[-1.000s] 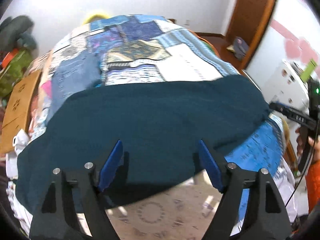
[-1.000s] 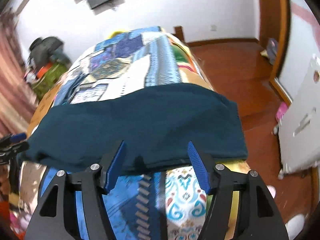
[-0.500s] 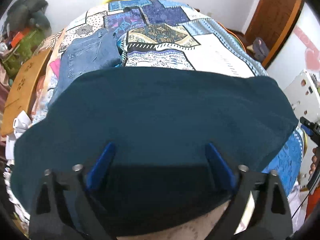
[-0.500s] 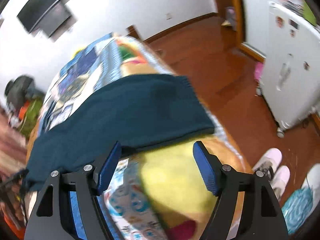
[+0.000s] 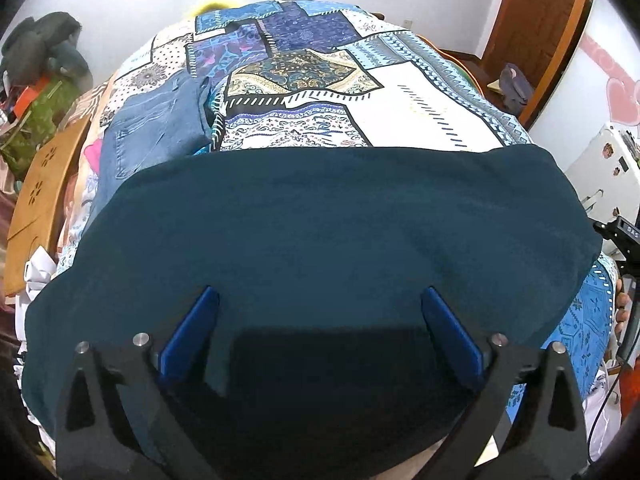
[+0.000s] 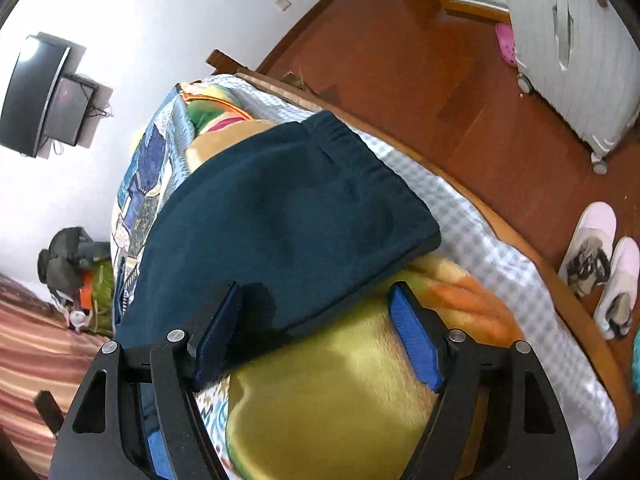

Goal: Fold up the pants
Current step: 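Grasp a teal pant leg with the right gripper and lift it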

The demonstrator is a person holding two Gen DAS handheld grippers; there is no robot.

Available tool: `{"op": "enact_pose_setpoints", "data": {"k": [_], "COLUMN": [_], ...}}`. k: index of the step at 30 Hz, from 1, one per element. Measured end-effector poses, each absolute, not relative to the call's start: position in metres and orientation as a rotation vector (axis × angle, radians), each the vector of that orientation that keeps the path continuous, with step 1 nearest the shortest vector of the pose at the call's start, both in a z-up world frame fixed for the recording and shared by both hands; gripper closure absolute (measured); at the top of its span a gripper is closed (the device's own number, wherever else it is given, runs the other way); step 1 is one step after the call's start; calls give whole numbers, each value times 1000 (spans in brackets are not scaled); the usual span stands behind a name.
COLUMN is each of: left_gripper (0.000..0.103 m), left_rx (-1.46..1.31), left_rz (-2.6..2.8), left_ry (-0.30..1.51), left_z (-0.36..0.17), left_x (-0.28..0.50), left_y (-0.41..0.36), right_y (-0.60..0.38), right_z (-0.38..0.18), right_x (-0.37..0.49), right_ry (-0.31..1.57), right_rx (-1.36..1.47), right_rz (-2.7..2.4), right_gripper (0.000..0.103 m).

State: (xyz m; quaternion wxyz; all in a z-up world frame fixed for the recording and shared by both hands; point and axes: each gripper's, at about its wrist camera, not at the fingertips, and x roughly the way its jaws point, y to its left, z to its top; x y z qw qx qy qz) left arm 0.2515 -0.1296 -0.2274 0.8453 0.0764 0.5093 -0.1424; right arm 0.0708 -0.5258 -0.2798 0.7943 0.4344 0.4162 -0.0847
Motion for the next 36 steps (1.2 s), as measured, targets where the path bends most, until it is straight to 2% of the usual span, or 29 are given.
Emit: {"op": "enact_pose_setpoints", "data": {"k": [3,5,7,8,13,20,26,36], "left_gripper": [0,0,0,0,0,0,0,0], "left_rx": [160,159,162,164,160,157,149,76], "left_rz": [-299,-297,-297,-297,-287,-283,-274,-220], "left_ry": [1075,1079,1082,1084,1081,1073,1045,882], "left_z": [-228,-228,-228,-227,-227,-227,-213,-164], "left_x": [252,253,254,254,255,253,244,230], "left_y": [-130,-131,-132,-132,-128,-120,-108,-65], "right_y": [-529,-534,-537,-539,-547,-551,-521,-425], "right_z": [-282,-282,-279,-275,-241,-200,-151,-56], "right_x": [75,74,75,75,77,91,103,125], "right_ry": [880,854,831,817,724,652,575,417], "right_rx": [943,946,938,923,781,696,546,358], "right_rz": [-188,-209,-228,-231,-255,-267,-204,57], "right_gripper": [37,65,84,88,94,95,95,96]}}
